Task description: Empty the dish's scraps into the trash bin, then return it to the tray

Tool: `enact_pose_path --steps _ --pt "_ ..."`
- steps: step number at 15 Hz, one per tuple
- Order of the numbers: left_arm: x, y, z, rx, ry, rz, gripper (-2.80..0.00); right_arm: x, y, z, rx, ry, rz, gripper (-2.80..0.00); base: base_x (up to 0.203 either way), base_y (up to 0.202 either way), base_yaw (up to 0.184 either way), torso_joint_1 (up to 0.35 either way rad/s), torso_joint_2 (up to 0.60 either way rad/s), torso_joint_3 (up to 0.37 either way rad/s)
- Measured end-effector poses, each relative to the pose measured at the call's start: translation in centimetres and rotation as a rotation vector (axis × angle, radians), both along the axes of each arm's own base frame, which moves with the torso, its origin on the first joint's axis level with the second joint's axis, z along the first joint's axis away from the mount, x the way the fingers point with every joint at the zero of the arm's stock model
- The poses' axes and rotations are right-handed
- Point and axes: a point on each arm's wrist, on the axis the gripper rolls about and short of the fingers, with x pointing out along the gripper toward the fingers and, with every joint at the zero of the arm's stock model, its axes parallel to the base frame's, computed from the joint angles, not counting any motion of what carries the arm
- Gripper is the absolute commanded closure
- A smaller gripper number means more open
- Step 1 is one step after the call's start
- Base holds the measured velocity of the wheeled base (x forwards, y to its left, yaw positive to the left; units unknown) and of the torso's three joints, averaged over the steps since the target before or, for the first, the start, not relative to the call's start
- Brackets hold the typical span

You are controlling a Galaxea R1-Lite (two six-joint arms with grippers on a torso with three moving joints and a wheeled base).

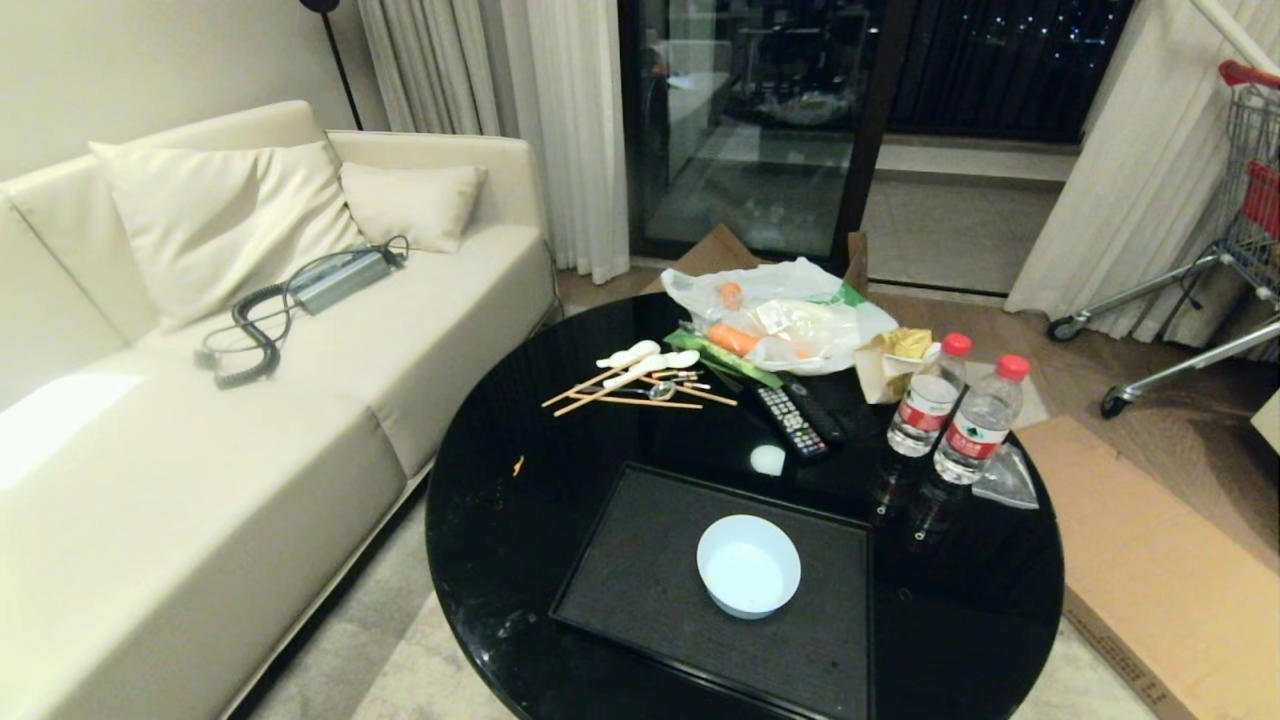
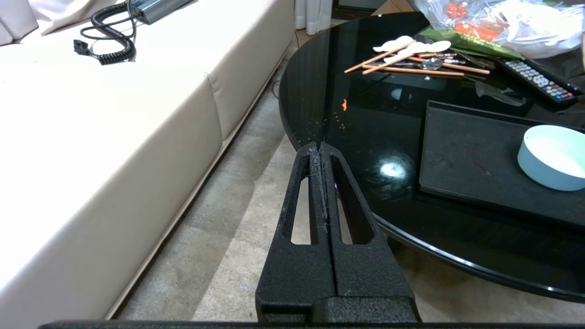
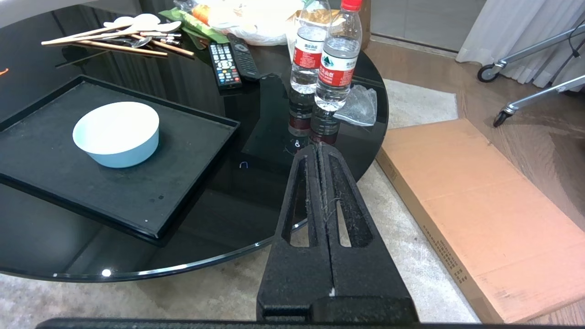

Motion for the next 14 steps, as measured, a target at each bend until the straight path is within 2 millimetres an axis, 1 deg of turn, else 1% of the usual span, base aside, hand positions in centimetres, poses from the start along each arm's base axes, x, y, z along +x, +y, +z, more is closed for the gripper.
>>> enact_pose_path --steps 7,14 --pt "0.00 0.00 0.00 0.000 0.000 0.000 0.00 0.00 0.00 0.00 0.002 0.000 0.000 0.00 0.000 0.000 0.000 0.000 0.00 0.000" --pt "0.00 0.00 0.00 0.000 0.000 0.000 0.00 0.00 0.00 0.01 0.074 -0.001 0.000 0.00 0.000 0.000 0.000 0.000 0.00 0.000"
